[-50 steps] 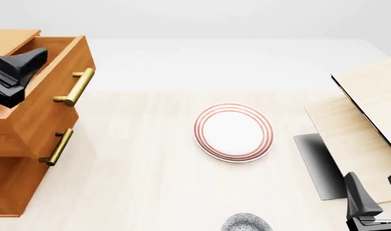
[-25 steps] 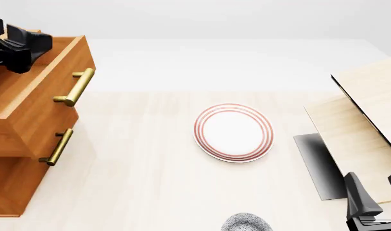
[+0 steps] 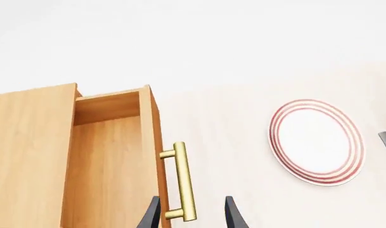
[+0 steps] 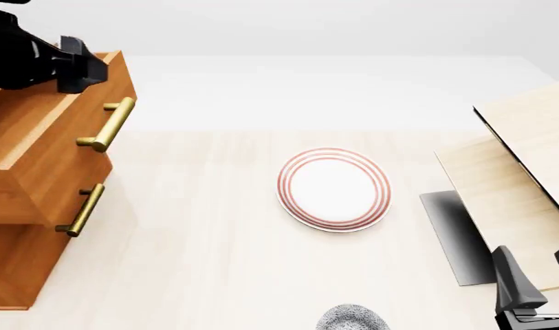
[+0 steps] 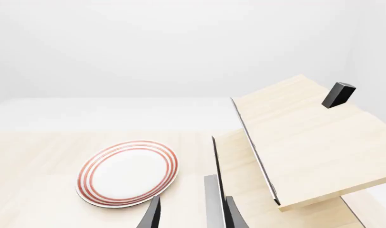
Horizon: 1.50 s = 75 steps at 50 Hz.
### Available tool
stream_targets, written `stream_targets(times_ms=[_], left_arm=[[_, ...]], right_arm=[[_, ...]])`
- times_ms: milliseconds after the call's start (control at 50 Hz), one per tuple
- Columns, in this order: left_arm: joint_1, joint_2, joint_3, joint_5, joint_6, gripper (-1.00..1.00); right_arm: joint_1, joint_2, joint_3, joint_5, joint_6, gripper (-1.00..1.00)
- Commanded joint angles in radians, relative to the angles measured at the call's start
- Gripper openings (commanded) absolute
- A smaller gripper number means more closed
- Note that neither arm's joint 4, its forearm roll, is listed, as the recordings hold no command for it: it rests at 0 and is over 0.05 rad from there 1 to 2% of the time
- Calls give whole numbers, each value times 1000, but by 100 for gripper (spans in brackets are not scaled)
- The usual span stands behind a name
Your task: Open the top drawer of the cabinet and put the bowl in it.
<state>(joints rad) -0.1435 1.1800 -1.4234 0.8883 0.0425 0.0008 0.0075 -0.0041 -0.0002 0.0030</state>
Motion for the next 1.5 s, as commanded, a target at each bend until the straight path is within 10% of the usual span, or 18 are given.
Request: stream_targets(times_ms=[20,620,1500], left_arm=[[1,90,-27,65,-63,100],[50,142,-152,163,-138,100],[103,113,-67,115,-142,100]], right_arm=[[0,-1,1,0,-1,100],[0,-1,1,0,-1,100],[0,-1,1,0,-1,100]])
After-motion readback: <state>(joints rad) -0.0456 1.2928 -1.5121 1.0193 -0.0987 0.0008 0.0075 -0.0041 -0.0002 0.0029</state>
